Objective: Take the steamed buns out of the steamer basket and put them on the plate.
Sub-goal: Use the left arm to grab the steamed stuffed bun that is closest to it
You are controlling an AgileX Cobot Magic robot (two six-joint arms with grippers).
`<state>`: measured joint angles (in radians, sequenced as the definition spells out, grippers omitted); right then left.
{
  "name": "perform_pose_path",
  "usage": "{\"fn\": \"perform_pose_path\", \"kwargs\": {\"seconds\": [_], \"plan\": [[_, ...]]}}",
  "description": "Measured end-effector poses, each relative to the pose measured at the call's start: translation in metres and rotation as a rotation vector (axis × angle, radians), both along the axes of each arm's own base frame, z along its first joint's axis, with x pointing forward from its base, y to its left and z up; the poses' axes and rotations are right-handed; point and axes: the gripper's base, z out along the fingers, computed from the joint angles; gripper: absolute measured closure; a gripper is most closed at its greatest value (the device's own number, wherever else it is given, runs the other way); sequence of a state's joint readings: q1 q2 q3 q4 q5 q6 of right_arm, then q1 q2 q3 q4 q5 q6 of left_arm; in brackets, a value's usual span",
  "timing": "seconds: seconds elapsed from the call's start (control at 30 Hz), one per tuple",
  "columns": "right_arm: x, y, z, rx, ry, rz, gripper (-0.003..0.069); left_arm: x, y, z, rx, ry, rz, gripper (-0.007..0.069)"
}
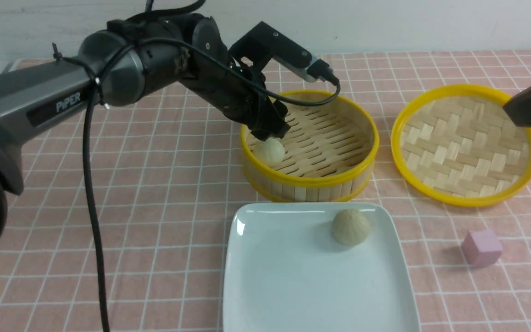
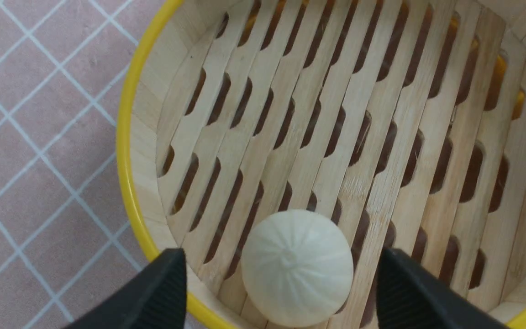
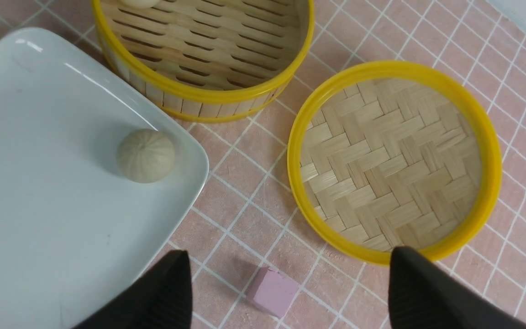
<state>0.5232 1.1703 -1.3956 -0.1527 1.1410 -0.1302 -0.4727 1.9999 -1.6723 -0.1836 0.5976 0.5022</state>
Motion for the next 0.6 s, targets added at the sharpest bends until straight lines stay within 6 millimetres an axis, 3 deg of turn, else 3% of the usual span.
{"fn": "perform_pose_path", "kwargs": {"seconds": [0.1,0.27,0.6], "plan": [[0.0,0.0,0.0,-0.001,0.001,0.0,0.0104,0.002,-0.001,-0.009,0.013,0.029,-0.003,0.0074],[0.0,0.0,0.0,-0.002,0.0,0.0,0.011,0.008,-0.007,-0.042,0.048,0.092,-0.012,0.0074],[0.0,0.0,0.0,-0.004,0.0,0.002,0.0111,0.006,-0.021,-0.056,0.059,0.084,-0.053,0.0108]]}}
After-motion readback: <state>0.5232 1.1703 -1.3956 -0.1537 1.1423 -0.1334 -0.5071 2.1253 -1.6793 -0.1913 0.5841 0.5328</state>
